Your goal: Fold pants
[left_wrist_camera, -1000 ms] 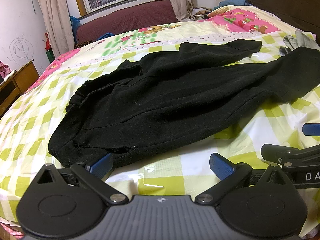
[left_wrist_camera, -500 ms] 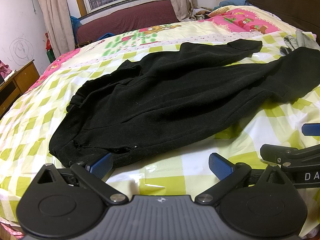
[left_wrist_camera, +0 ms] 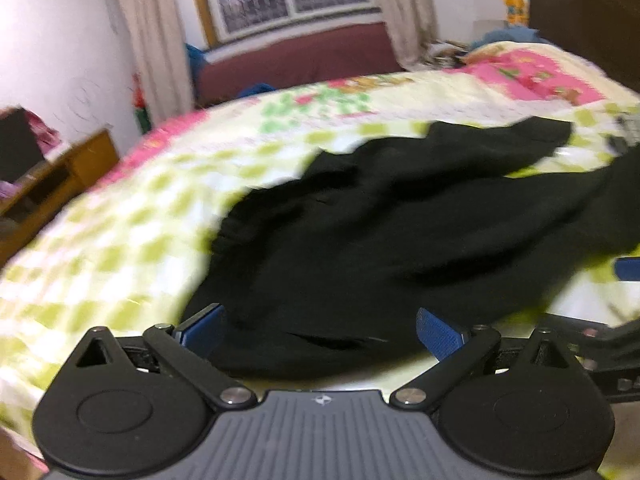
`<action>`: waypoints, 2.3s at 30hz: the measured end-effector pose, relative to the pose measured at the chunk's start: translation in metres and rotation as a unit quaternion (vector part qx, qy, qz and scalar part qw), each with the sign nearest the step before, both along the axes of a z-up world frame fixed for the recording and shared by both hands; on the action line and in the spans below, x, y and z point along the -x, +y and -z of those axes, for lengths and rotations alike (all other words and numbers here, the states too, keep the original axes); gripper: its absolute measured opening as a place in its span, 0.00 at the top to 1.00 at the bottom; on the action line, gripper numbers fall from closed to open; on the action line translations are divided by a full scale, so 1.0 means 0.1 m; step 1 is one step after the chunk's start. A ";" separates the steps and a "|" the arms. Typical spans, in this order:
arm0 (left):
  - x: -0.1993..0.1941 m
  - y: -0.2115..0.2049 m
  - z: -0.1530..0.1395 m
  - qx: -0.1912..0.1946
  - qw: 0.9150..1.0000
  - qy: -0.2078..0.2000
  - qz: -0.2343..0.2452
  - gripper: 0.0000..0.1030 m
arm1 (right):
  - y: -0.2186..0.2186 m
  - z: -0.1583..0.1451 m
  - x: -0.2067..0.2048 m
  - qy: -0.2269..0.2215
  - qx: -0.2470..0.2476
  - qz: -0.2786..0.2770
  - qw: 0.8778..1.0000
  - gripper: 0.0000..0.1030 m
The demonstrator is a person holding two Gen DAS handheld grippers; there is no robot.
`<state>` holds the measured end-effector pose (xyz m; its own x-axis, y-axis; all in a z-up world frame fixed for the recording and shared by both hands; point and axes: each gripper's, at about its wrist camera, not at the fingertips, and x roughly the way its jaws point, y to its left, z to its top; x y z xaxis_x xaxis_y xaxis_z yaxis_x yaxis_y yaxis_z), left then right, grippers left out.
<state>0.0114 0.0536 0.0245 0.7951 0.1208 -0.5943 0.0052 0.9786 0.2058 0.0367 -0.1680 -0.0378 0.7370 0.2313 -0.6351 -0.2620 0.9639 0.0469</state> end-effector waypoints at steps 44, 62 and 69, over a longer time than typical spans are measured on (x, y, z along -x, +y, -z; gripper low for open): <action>-0.35 1.39 0.08 0.030 0.996 0.069 -0.053 0.58 | 1.01 -0.24 -0.32 0.015 -0.020 -0.174 0.984 0.66; -0.82 -0.66 -0.24 0.006 0.991 0.016 0.136 0.57 | -3.53 0.05 -0.37 0.003 -0.162 0.442 0.882 0.48; -0.86 -1.31 -0.12 -0.003 0.978 0.031 0.205 0.56 | -3.78 0.25 -0.36 -0.025 -0.258 0.467 0.845 0.65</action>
<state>0.0971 -0.0773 0.0370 0.7401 -0.1973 -0.6430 0.4092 0.8908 0.1976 0.0730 -0.5463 -0.0629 0.7743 -0.2297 -0.5897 0.5880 0.6055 0.5362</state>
